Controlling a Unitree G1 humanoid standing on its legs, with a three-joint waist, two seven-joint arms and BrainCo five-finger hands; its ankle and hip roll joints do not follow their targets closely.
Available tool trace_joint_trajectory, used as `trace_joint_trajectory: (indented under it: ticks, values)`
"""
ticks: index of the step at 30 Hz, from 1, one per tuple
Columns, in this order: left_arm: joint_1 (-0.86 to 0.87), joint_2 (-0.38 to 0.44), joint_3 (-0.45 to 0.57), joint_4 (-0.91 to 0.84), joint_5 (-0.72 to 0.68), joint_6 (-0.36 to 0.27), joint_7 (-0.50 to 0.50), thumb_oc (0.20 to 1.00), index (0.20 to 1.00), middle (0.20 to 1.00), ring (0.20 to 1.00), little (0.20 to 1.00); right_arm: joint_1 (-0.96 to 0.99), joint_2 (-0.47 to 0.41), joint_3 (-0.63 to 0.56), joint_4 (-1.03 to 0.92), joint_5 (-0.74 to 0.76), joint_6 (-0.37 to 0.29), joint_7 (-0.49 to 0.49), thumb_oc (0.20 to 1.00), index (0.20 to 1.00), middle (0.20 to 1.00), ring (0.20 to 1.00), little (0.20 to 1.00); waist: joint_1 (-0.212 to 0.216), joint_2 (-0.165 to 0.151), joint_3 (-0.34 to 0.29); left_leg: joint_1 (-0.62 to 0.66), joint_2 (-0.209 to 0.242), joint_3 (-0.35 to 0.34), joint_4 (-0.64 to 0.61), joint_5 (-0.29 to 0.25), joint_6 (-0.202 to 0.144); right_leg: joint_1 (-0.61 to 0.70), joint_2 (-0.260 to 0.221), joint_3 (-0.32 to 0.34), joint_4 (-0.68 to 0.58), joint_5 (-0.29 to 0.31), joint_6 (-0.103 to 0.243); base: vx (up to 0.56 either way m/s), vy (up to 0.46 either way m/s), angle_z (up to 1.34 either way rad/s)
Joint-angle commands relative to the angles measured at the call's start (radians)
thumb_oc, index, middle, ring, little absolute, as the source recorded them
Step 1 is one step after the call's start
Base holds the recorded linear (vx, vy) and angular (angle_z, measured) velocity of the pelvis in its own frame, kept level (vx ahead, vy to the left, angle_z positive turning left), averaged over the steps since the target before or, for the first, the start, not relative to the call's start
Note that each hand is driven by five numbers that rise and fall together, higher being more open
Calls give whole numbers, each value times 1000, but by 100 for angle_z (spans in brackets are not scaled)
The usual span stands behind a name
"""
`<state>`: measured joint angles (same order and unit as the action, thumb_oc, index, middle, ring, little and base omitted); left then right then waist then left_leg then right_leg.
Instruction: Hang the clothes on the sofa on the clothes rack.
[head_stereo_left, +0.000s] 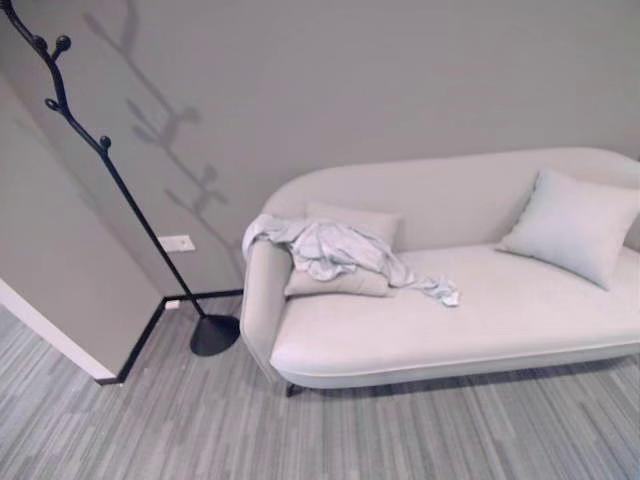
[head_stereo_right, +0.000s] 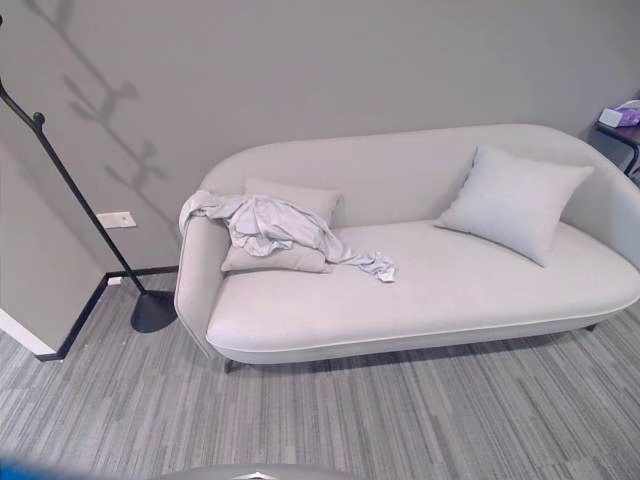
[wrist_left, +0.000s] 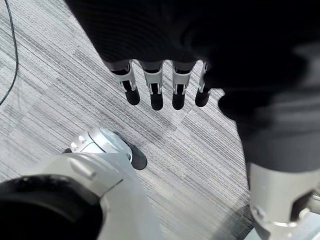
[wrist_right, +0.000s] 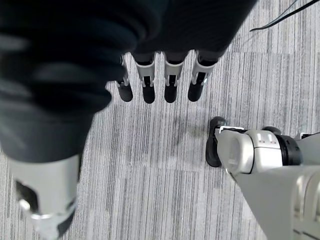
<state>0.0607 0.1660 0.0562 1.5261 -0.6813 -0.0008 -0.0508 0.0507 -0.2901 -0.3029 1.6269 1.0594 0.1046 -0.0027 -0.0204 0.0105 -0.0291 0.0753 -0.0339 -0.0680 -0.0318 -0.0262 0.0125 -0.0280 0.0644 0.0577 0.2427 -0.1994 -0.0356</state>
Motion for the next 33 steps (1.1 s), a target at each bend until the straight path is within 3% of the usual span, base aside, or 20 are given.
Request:
trace_joint_trajectory:
  ticks: [1, 33]
  values:
    - [-83, -4, 52, 28, 53, -25, -9, 1000, 1000, 1000, 1000, 1000, -42, 45, 1, 73, -22, -1, 12, 1000, 1000, 1000, 1000, 1000, 20, -42, 2, 62, 1, -82, -55, -30, -13, 137, -49, 86, -330, 225, 95, 0, 0, 0]
    - [-90, -7, 18, 13, 89, -38, -16, 1000, 1000, 1000, 1000, 1000, -44, 59, 71, 73, -117, -10, 53, 1000, 1000, 1000, 1000, 1000, 23, -48, 14, 68, 4, -89, -55, -34, -14, 143, -50, 83, -330, 217, 95, 0, -1, 0]
